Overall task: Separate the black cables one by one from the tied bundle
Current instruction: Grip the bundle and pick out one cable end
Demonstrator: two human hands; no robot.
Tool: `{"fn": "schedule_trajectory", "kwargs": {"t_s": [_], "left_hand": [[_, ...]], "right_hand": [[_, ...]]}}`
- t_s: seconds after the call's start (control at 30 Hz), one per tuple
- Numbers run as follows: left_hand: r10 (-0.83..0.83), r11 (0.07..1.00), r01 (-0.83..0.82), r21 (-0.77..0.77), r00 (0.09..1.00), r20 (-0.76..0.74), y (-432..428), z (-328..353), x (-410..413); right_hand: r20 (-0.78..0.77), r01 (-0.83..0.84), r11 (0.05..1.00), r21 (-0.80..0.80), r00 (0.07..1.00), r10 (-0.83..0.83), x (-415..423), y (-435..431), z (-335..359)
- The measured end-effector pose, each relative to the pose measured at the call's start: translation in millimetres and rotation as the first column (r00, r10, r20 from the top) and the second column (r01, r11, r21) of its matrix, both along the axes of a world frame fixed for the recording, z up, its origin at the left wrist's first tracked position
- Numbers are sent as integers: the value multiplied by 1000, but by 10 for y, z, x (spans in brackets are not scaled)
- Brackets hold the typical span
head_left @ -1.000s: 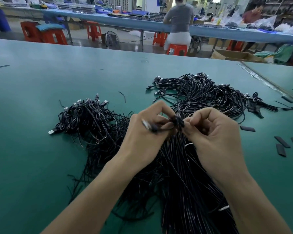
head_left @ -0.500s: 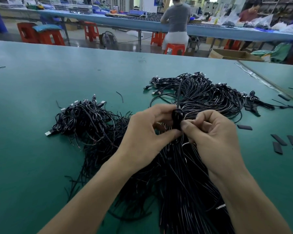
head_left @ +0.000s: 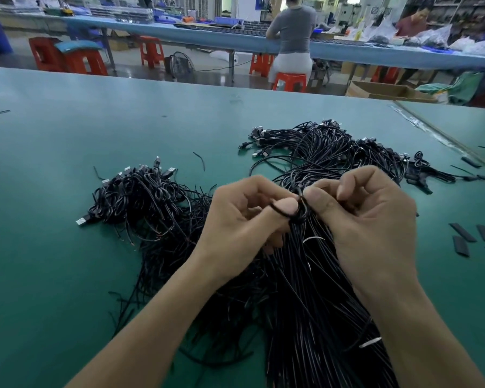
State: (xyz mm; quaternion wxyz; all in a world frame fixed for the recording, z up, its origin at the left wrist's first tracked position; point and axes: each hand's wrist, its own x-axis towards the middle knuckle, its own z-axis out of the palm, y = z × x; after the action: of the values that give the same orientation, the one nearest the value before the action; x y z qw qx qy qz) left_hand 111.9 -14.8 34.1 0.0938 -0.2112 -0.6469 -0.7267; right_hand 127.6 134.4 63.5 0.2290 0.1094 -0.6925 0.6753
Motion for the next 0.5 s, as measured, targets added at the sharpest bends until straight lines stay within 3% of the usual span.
{"fn": "schedule_trajectory", "kwargs": {"t_s": [0.1,0.23,0.37,0.5], "left_hand": [[-192,981,185,53,945,263,-76,20,-47],[-387,906,420,-56,874,294,-134,25,-75],[-258,958,277,-76,946,197,-66,-4,-97],[126,937,-119,-328,992,-1,-59,-43,-119]], "right_hand": [[-105,-33,998,51,994,38,27,-22,30],[-124,-40,989,145,991,58,23,-1,9],[-128,92,939,331,990,-52,8,27,-50],[-55,129,908,398,992,-116,-24,0,-151]]}}
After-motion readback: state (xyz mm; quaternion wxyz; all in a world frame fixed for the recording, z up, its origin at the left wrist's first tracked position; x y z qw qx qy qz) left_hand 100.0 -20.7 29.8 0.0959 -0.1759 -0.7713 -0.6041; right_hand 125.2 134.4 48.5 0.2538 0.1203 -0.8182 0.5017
